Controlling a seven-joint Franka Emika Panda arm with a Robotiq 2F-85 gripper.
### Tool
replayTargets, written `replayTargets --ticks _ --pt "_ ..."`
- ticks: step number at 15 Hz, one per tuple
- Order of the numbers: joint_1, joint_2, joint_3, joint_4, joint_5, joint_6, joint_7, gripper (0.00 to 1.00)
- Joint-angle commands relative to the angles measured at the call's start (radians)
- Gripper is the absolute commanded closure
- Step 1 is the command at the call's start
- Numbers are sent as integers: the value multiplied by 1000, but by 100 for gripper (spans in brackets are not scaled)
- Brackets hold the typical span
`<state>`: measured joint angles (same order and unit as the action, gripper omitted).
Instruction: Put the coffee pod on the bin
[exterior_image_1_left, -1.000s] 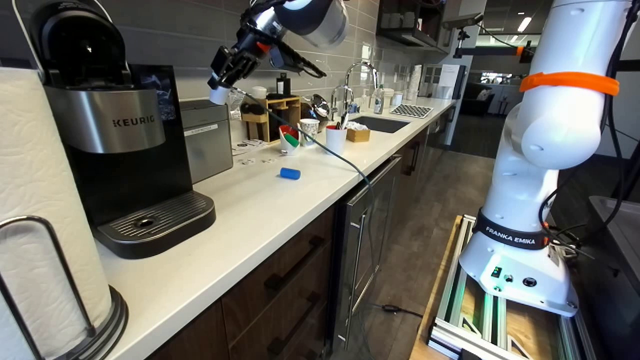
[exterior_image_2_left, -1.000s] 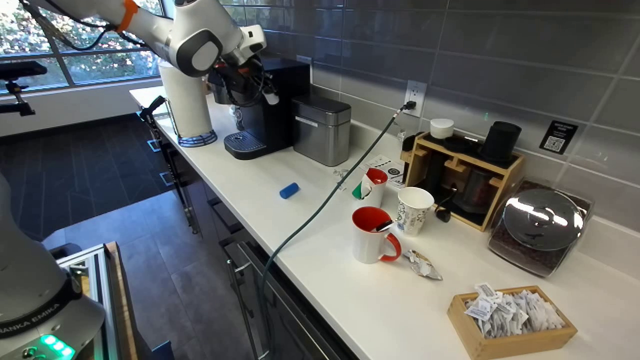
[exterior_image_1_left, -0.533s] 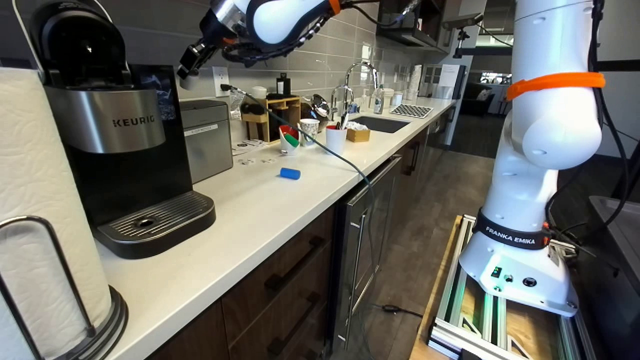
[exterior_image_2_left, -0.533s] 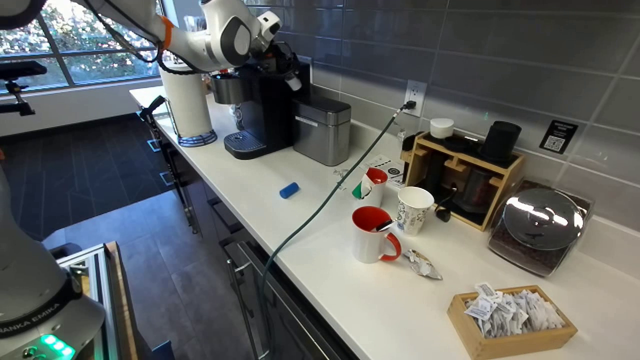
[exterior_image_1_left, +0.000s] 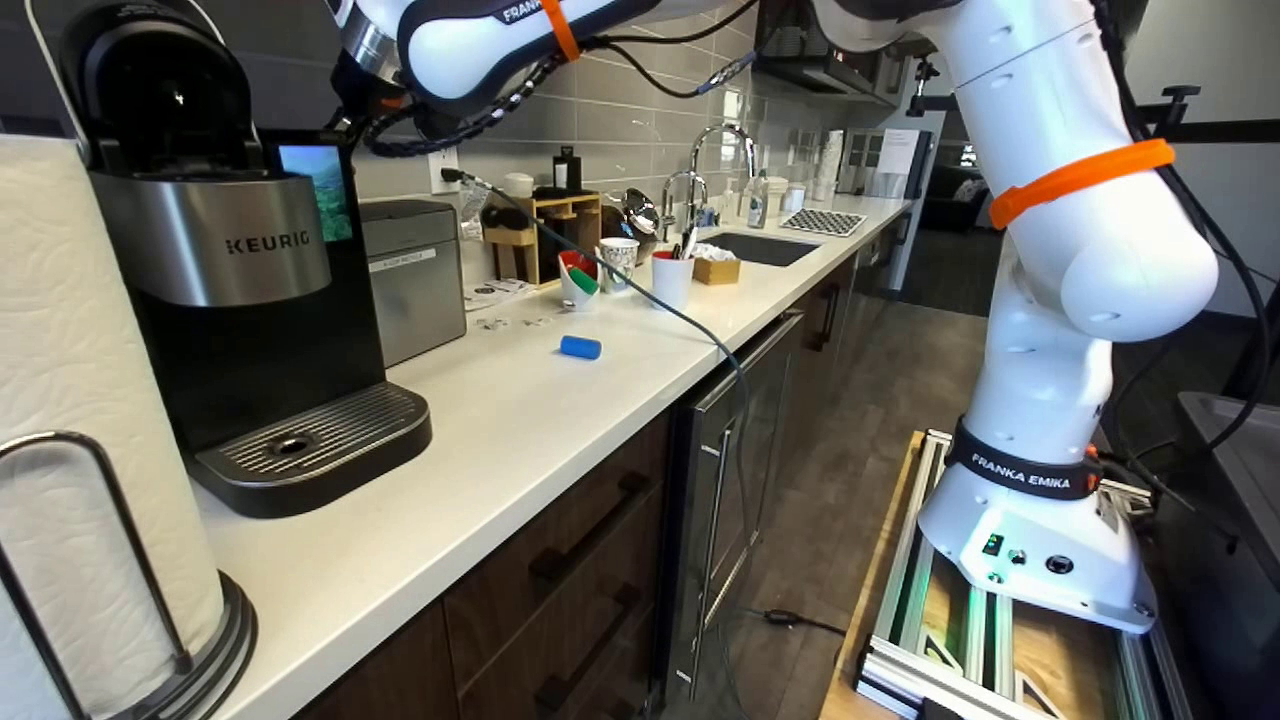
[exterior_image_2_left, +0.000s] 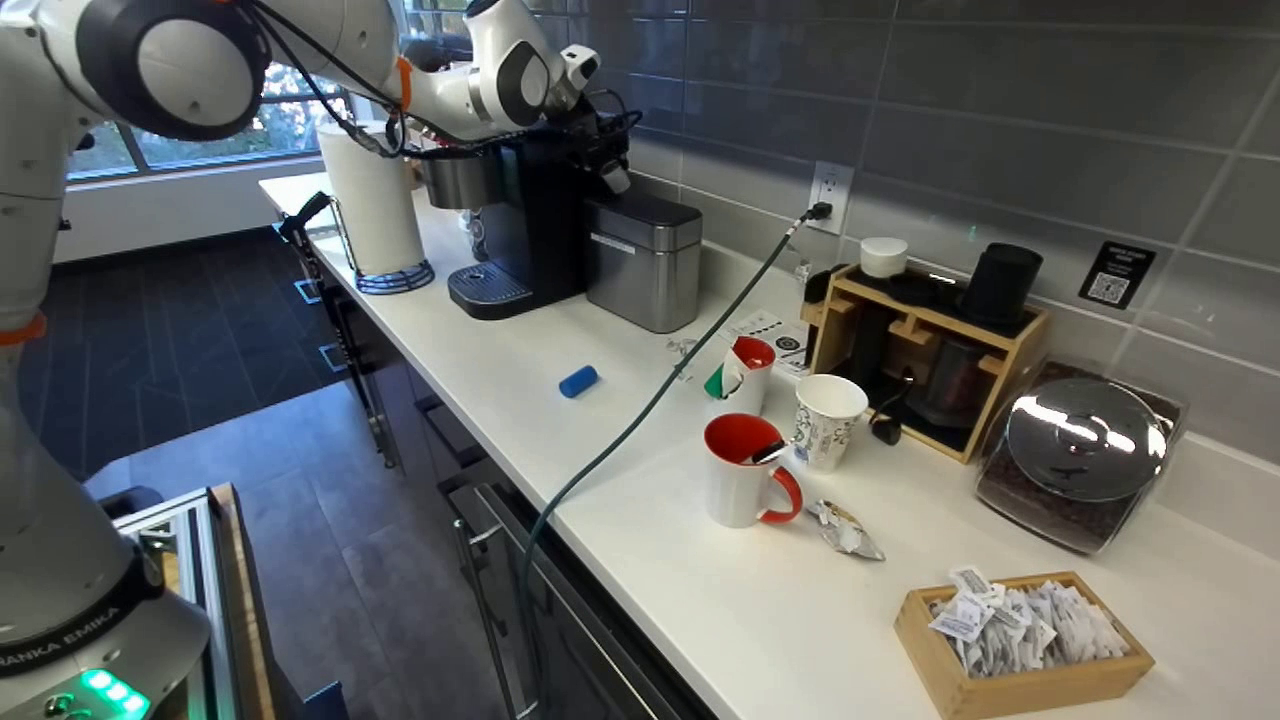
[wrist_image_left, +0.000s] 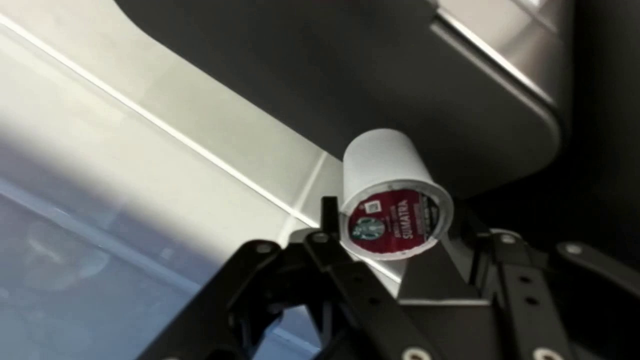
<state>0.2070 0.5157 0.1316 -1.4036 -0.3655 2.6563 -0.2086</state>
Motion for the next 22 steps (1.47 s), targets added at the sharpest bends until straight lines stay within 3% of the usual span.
replayTargets --ticks 1,7,14,22 --pt "40 134 -72 234 -13 -116 -1 71" --pt "40 206 -99 374 26 -324 14 71" --pt "27 230 -89 464 100 -466 204 71" --pt "14 218 -100 444 192 -455 535 71"
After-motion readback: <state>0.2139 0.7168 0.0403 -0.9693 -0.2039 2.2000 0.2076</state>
